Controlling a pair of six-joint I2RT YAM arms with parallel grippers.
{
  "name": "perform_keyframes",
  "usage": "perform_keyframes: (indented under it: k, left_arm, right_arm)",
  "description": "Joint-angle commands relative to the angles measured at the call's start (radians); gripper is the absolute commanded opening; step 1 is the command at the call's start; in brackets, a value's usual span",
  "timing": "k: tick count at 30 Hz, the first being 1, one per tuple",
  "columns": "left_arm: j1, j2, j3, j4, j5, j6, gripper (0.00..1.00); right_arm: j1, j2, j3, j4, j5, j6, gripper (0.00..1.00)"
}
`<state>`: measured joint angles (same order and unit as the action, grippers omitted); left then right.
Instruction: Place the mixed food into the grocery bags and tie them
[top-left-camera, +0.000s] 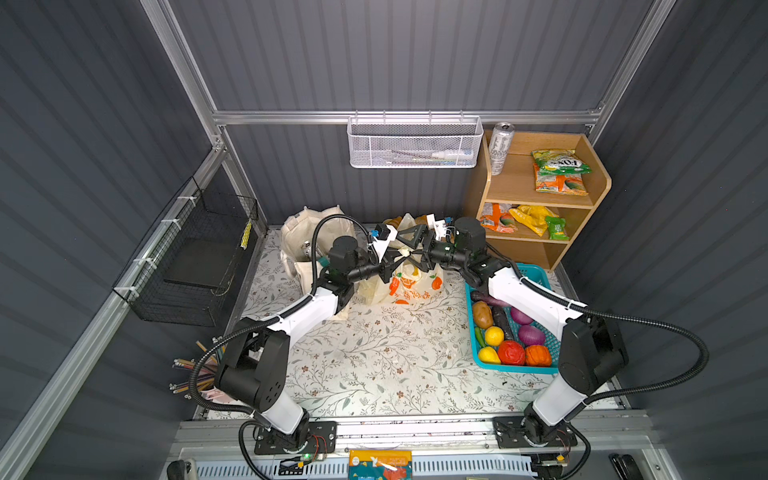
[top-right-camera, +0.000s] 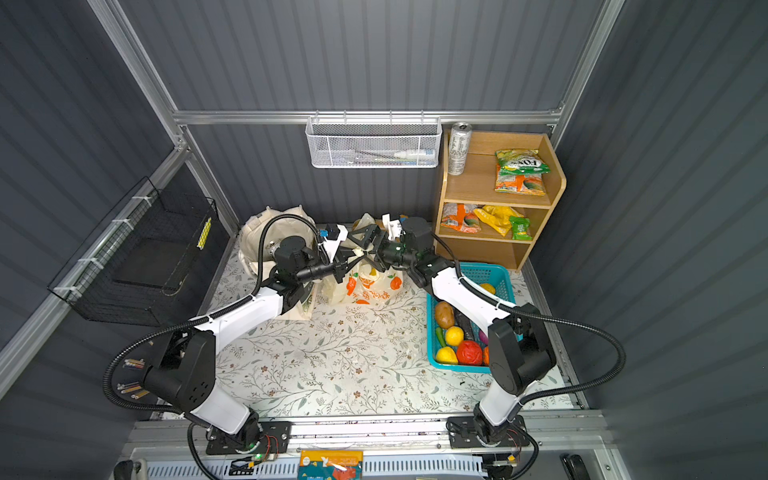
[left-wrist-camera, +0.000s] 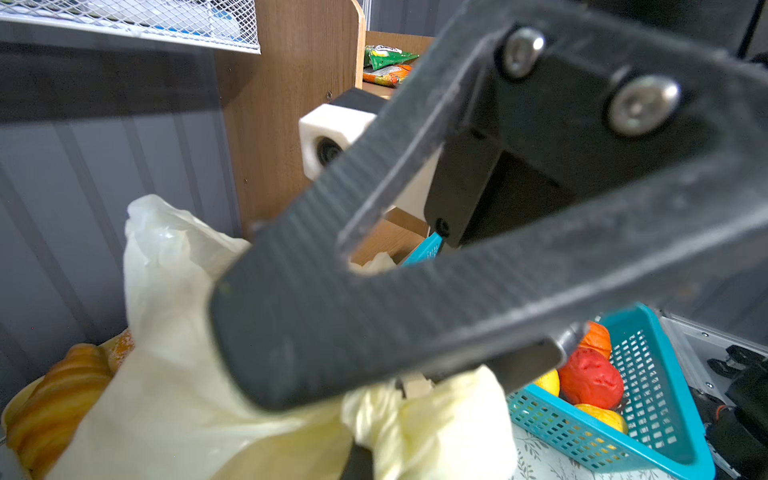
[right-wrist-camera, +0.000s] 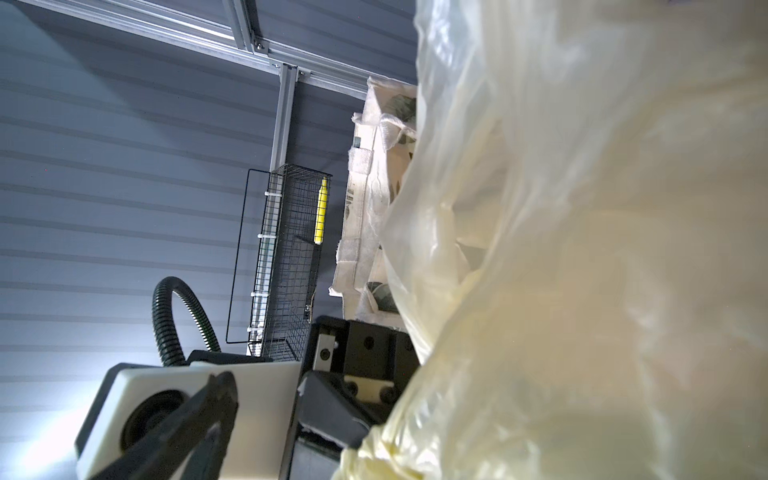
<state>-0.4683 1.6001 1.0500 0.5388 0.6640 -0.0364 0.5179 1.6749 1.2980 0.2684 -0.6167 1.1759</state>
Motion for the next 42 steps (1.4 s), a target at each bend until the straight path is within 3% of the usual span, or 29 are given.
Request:
perform_keyframes:
  k: [1, 29, 35, 42]
  left_arm:
    - [-0.009, 0.018, -0.005, -0.013, 0.028, 0.017, 0.00]
    - [-0.036, 0.053, -0.097, 0.029, 0.024, -0.016, 0.00]
    - [-0.038, 0.049, -0.100, 0.024, 0.023, 0.001, 0.00]
    - [-0.038, 0.044, -0.100, 0.018, 0.042, 0.001, 0.01]
  right_arm:
    - [-0.005, 0.001, 0.026, 0.050, -0.020, -0.002, 0.94]
    - [-0.022, -0.049, -0.034, 0.121, 0.018, -0.001, 0.52]
    - [-0.029, -0.052, -0.047, 0.118, 0.031, -0.002, 0.35]
    - [-0.034, -0.049, -0.056, 0.120, 0.028, -0.003, 0.03]
